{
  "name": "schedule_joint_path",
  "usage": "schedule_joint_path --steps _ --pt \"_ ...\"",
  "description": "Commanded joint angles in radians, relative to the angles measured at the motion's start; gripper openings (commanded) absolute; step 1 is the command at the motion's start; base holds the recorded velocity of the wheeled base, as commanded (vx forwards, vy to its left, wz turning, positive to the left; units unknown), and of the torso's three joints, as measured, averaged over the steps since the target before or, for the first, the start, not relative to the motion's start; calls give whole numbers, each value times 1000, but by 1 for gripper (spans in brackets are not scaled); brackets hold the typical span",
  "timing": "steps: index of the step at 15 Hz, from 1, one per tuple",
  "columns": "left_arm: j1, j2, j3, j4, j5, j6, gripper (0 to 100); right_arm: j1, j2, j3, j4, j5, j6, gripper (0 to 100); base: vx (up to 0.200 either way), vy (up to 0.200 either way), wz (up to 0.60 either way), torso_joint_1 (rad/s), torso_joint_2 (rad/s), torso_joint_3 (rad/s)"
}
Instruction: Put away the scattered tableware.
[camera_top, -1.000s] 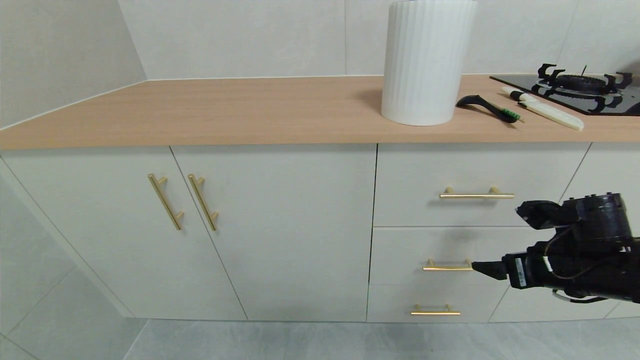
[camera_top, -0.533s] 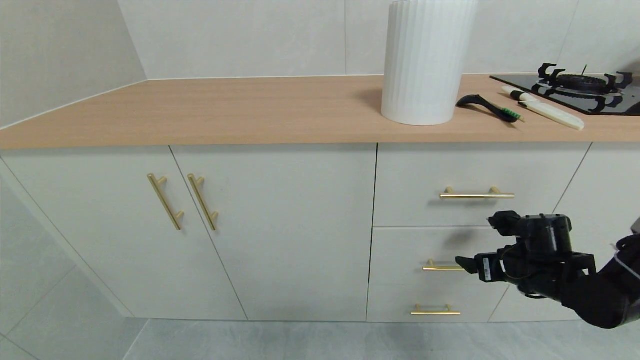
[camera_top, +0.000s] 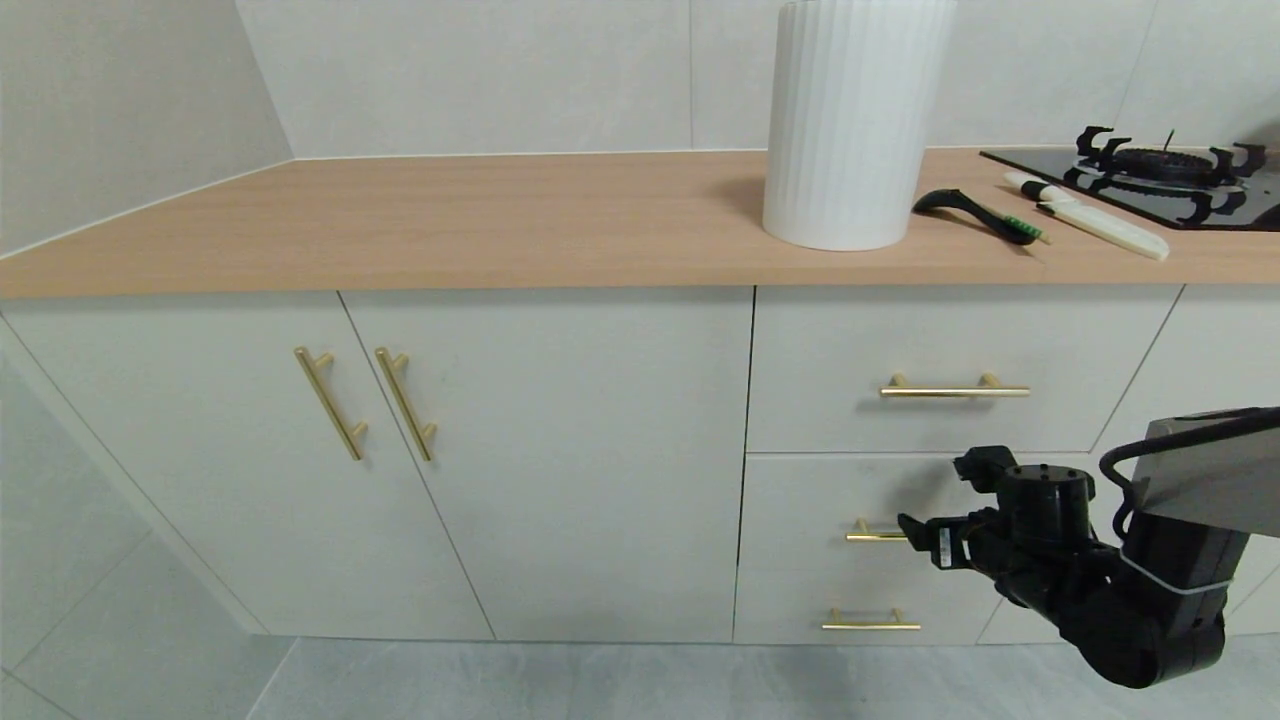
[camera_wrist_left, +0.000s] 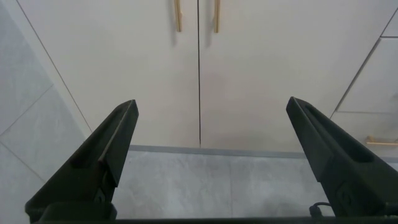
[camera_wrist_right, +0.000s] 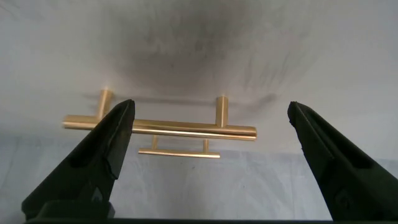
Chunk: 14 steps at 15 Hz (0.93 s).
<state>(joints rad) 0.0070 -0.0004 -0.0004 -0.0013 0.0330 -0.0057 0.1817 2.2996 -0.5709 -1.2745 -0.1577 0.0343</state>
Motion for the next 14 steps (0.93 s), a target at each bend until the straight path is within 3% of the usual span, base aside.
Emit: schedule_joint_path --steps 1,14 --pt "1 0 0 0 1 0 100 2 43 -3 -2 0 -1 100 0 0 0 0 0 0" --pt "1 0 0 0 1 0 100 4 84 -23 -5 -2 -2 100 0 0 0 0 0 0"
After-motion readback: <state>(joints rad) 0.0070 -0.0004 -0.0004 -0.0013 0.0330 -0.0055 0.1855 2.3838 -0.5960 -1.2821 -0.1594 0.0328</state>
